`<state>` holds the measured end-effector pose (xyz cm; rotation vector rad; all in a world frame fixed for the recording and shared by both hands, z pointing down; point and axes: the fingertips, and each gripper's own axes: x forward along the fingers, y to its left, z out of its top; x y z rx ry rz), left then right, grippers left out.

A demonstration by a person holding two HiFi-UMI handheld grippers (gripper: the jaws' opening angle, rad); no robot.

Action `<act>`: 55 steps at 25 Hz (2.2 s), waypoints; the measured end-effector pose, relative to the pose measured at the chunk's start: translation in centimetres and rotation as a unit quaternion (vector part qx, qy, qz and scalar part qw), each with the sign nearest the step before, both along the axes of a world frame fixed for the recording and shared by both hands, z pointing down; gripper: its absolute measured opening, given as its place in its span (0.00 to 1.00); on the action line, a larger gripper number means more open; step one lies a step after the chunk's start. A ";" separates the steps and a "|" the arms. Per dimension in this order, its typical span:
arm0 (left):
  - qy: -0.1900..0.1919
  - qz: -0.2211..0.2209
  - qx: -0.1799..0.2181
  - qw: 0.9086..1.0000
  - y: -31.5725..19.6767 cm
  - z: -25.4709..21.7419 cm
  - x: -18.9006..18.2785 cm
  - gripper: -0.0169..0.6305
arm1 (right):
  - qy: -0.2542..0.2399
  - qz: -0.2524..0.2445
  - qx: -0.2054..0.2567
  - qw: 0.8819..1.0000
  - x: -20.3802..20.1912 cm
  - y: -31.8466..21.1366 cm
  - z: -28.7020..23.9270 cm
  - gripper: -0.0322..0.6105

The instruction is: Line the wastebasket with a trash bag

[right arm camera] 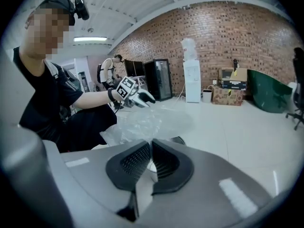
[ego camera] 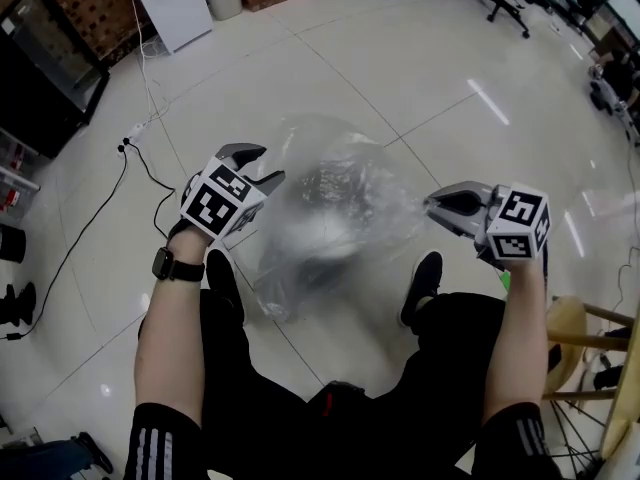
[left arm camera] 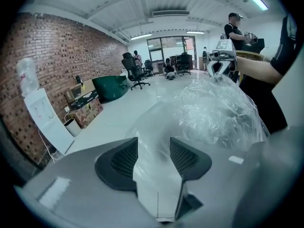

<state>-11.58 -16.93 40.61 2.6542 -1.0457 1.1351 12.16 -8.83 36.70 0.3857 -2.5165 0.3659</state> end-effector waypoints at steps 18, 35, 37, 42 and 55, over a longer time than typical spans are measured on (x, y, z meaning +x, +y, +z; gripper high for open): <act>-0.025 0.124 -0.127 0.984 5.1 8.6 8.7 0.01 | 0.017 -0.076 -0.051 0.996 0.6 1.4 2.0 0.28; -0.026 0.101 -0.035 0.994 1.8 7.4 7.4 0.65 | 0.027 -0.099 -0.101 0.990 1.6 1.8 3.9 0.34; -0.021 0.123 -0.064 0.990 3.0 8.8 9.1 0.47 | 0.021 -0.086 -0.079 0.993 0.7 0.7 3.6 0.34; -0.025 0.164 -0.078 0.983 4.6 9.5 12.1 0.01 | 0.018 -0.044 -0.001 0.999 -1.8 -3.1 3.3 0.34; 0.036 0.290 -0.202 0.935 11.8 9.6 15.3 0.01 | 0.177 -0.196 0.193 0.945 -10.1 -2.5 9.7 0.64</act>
